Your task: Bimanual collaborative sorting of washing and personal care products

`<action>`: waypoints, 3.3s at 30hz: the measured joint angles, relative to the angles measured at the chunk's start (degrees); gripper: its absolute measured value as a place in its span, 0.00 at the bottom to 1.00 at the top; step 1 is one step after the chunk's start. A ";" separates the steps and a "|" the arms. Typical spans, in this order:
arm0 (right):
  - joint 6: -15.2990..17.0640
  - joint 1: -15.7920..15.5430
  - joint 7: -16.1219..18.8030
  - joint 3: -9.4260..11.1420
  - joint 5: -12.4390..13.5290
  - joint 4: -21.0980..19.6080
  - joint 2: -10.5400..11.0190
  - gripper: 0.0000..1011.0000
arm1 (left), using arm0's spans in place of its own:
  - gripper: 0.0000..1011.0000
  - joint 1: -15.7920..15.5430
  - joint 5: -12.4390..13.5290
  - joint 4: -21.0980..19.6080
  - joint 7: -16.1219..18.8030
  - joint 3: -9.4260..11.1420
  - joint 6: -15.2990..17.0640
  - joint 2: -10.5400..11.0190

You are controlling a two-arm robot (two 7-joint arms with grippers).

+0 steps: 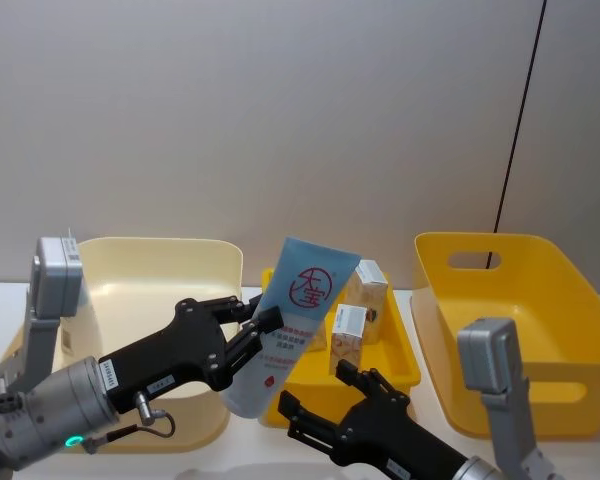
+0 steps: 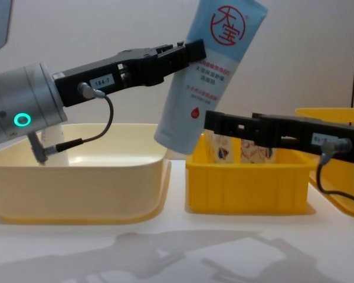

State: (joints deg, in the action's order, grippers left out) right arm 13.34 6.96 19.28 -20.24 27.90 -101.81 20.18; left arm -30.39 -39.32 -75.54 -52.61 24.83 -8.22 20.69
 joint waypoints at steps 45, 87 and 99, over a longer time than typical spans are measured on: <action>-3.30 7.15 -3.42 -5.72 -1.62 8.26 -6.93 0.65 | 0.16 0.00 0.00 0.00 0.02 -0.01 0.01 0.01; -6.73 7.03 -9.44 -0.30 -5.52 8.50 -6.06 0.57 | 0.99 0.00 0.00 0.00 0.00 0.00 0.01 0.00; -9.50 8.40 -14.83 3.45 -9.48 10.07 -6.01 0.57 | 0.99 0.00 0.00 0.00 0.01 0.00 0.01 0.01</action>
State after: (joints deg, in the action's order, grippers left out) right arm 3.84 15.36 4.46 -16.79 18.43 -91.74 14.16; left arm -30.39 -39.32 -75.54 -52.61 24.83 -8.21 20.70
